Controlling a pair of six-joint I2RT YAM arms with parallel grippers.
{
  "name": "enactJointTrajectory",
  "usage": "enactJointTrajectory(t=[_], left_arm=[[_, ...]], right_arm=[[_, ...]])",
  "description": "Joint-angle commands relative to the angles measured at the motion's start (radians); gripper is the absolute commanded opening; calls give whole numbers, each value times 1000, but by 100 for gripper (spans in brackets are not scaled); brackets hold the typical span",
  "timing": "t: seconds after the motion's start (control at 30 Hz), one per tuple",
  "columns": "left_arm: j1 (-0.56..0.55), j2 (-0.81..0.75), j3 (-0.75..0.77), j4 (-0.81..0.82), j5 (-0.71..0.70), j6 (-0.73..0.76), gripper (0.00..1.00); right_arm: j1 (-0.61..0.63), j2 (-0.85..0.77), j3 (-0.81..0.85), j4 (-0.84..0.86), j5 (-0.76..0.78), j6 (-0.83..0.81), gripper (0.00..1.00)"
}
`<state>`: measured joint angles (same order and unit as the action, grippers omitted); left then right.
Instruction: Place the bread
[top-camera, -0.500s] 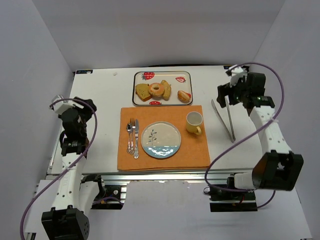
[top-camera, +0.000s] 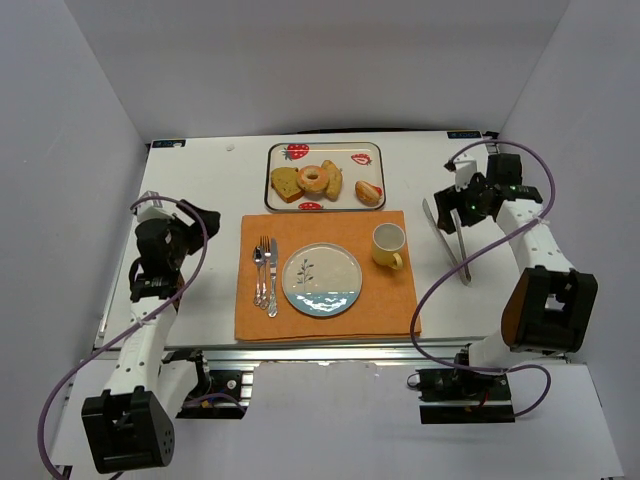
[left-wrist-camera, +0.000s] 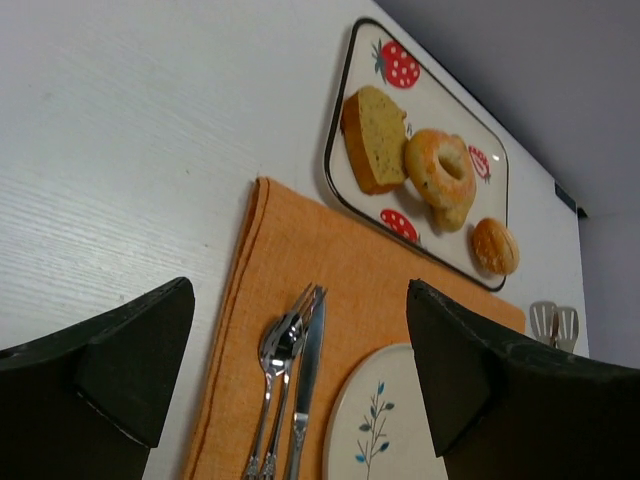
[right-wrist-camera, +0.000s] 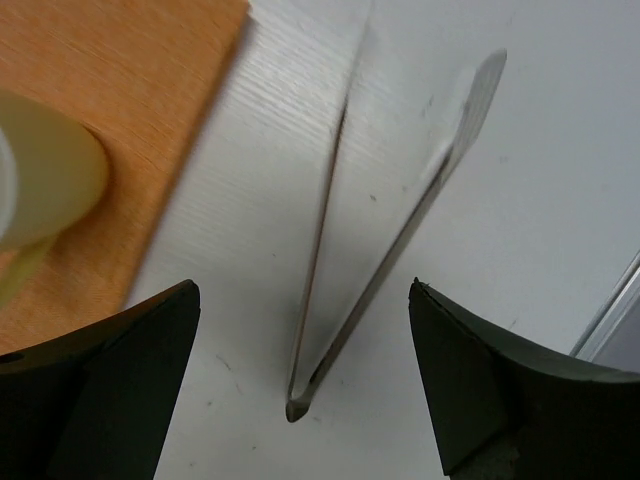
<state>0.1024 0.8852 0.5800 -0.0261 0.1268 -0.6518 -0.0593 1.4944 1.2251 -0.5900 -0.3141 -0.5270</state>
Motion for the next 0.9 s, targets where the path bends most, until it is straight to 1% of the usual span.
enactJointTrajectory(t=[0.0,0.07,0.1,0.23,0.33,0.43,0.63,0.8,0.87], left_arm=[[-26,-12,-9,-29,67,34,96],[-35,-11,-6,-47,60,47,96],[-44,-8,-6,-52,54,49,97],[-58,3,-17,-52,39,54,97],[-64,1,-22,-46,28,47,96],[-66,3,-22,-51,19,49,97],[-67,1,-25,-54,13,38,97],[-72,1,-20,-54,10,30,97],[-72,3,-9,-64,7,37,97]], right_arm=[[-13,-19,-50,-47,118,24,89],[-13,-23,-99,14,167,41,89],[-13,-19,-133,19,187,48,89],[-13,47,-194,113,265,45,89],[-14,93,-208,150,233,24,88],[-14,128,-211,203,265,32,87],[-27,181,-248,300,267,22,84],[-43,231,-237,300,218,27,81],[-50,245,-234,294,195,22,78]])
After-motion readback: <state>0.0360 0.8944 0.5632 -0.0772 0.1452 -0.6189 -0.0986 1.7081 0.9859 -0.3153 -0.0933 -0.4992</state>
